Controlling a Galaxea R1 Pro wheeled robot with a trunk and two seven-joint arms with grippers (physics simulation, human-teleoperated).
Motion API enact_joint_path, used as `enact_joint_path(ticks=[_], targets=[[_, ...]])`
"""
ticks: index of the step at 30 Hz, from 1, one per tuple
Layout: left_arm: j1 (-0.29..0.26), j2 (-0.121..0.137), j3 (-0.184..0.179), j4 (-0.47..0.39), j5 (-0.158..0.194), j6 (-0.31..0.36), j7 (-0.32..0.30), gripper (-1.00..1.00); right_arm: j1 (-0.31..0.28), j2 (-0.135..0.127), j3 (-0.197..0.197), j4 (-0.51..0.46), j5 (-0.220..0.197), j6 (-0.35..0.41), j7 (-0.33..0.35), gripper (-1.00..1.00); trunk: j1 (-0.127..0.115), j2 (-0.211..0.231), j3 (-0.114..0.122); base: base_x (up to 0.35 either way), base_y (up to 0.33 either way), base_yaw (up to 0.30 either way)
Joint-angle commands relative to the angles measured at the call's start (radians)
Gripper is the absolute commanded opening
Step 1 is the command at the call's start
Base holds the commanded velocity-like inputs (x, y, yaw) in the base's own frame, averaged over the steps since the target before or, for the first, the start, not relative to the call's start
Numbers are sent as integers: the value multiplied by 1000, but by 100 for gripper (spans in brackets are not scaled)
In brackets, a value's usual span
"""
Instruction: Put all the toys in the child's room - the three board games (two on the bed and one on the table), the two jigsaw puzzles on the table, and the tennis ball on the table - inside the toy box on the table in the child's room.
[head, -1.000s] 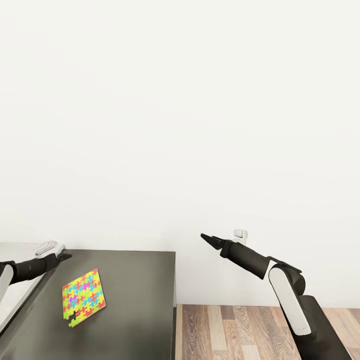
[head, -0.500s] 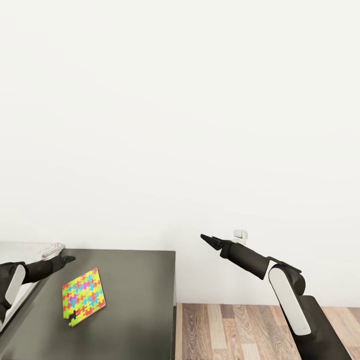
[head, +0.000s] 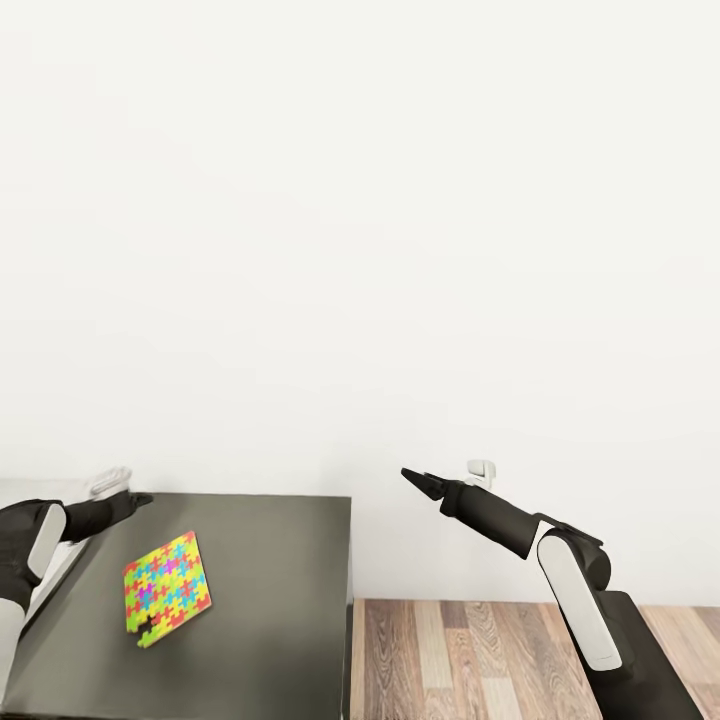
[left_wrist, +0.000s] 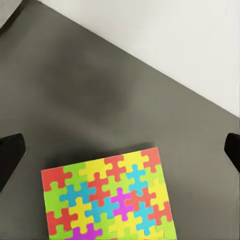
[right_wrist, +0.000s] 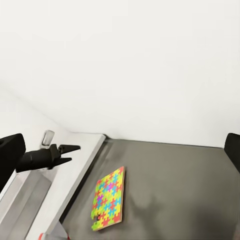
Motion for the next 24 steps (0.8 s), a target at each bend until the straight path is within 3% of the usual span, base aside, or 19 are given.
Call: enact_joint_path(ticks=[1, 4, 10, 17, 24], targets=[[-9, -1, -4, 7, 1, 6, 14, 100, -1, 0, 0, 0, -4, 5, 0, 100, 1, -2, -4, 0, 0, 0], [-53, -2, -41, 47, 1, 3, 78, 100, -1, 0, 0, 0, -4, 9, -1, 100, 1, -2, -8, 0, 0, 0], [-122, 0, -86, 131, -1, 2, 111, 100, -2, -2, -1, 0, -5, 13, -1, 100, 1, -2, -18, 0, 0, 0], [-146, 3, -102, 166, -19, 1, 117, 100, -2, -2, -1, 0, -7, 14, -1, 100, 1, -2, -29, 0, 0, 0], [-152, 4, -104, 171, -75, 3, 117, 100, -2, -3, -1, 0, -7, 14, -1, 100, 1, -2, -40, 0, 0, 0]])
